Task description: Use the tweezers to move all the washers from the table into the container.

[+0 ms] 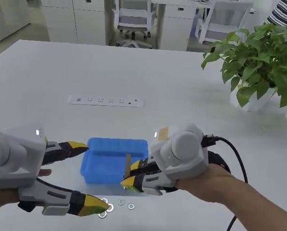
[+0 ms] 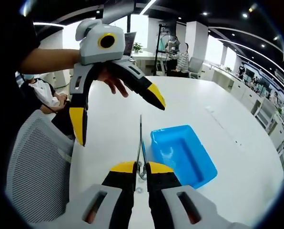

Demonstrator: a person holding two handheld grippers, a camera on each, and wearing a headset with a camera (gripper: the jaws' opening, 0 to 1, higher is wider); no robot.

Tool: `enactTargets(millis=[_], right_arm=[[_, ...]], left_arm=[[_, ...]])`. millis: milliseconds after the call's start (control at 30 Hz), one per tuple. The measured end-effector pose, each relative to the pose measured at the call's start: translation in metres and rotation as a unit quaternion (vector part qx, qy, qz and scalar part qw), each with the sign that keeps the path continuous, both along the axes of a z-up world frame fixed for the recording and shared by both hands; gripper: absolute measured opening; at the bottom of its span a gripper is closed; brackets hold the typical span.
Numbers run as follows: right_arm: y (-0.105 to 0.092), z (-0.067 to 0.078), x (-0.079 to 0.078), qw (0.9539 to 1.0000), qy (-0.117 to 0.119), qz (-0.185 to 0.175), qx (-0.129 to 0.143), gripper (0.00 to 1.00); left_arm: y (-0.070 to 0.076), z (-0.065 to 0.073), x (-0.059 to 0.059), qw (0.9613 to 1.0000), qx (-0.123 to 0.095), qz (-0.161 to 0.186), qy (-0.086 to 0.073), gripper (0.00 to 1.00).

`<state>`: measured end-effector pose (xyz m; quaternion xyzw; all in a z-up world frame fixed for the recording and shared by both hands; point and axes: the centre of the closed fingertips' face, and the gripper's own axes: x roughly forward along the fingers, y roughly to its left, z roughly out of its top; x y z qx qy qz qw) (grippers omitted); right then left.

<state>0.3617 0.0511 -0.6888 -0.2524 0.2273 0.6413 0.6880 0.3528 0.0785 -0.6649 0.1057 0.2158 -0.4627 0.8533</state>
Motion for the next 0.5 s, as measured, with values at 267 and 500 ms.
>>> enactTargets(millis=[267,500], right_arm=[[0.004,0.016,0.015,0.9999,-0.002,-0.002,0.01,0.1],[0.008,0.019,0.031,0.9999,-0.009,-0.003,0.012,0.1]], left_arm=[[0.002,0.003,0.002,0.9999,-0.004,0.008,-0.005,0.99],[0.005,0.003,0.002,0.9999,-0.004,0.012,-0.004,0.99]])
